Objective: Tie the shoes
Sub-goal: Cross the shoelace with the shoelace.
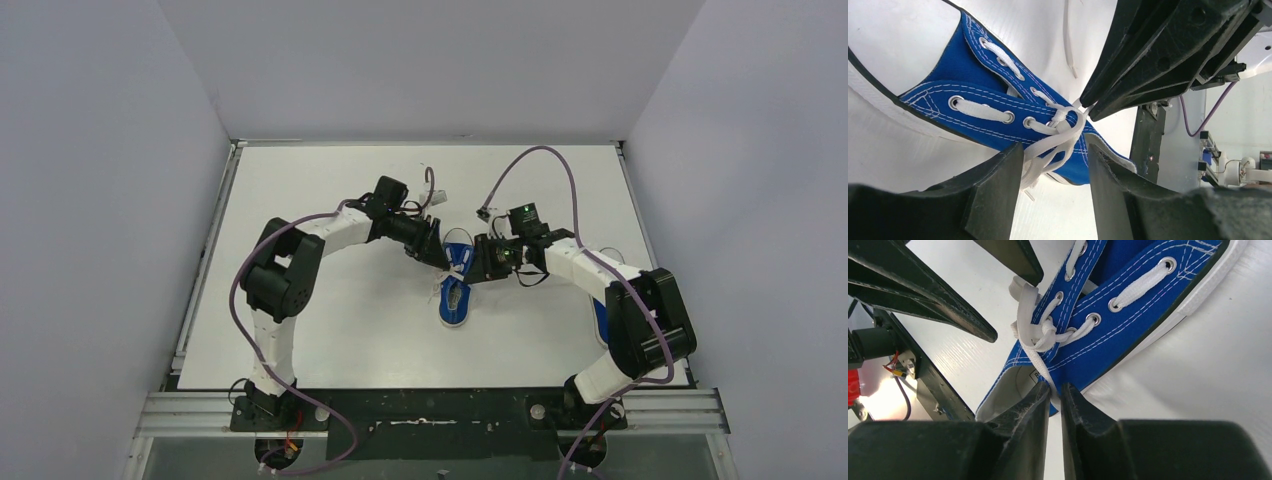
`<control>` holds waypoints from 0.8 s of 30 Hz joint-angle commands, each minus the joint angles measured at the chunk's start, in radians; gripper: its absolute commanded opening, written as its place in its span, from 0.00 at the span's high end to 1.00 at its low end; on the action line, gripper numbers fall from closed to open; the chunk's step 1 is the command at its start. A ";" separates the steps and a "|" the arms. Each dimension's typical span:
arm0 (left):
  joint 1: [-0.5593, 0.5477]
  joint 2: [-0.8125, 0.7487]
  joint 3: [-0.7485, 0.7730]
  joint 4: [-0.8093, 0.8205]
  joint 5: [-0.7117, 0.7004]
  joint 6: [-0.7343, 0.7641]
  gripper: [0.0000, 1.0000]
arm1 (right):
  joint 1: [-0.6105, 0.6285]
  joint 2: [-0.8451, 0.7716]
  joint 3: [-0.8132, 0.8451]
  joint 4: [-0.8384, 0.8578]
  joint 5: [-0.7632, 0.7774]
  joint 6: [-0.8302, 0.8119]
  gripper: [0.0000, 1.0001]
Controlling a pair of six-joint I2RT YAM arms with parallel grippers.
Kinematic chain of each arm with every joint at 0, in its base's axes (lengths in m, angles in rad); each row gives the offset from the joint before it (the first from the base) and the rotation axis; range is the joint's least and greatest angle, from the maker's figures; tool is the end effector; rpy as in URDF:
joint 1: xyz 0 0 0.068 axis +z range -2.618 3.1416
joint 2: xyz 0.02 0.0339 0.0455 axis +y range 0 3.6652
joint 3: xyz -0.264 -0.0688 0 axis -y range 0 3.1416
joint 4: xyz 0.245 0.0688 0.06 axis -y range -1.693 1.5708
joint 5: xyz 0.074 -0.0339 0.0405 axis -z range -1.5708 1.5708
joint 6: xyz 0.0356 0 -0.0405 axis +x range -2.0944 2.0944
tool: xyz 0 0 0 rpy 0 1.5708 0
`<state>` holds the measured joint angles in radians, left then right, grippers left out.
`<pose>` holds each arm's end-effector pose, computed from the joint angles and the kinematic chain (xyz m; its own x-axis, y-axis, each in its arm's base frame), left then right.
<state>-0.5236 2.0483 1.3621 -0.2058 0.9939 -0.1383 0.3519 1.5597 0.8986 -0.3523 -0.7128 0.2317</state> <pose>0.3553 -0.2396 0.1664 -0.7680 0.3566 -0.5319 0.6286 0.2609 -0.7327 0.2742 0.1255 0.1888 -0.9098 -0.1490 -0.3874 -0.3869 0.6423 0.6616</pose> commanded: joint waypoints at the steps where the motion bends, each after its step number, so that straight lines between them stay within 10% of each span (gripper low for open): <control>1: -0.004 -0.003 0.045 -0.007 0.050 0.029 0.53 | -0.005 -0.017 0.018 0.079 0.006 0.036 0.84; 18: -0.008 0.024 0.101 -0.036 0.008 -0.010 1.00 | -0.006 -0.010 -0.038 0.244 0.083 0.202 1.00; 24: 0.004 -0.036 0.030 0.114 0.024 -0.145 1.00 | -0.004 -0.032 -0.078 0.339 0.088 0.298 1.00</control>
<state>-0.5316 2.1109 1.4269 -0.2359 0.9817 -0.1852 0.3519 1.5597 0.8398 -0.1497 -0.6418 0.4419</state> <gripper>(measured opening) 0.004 0.029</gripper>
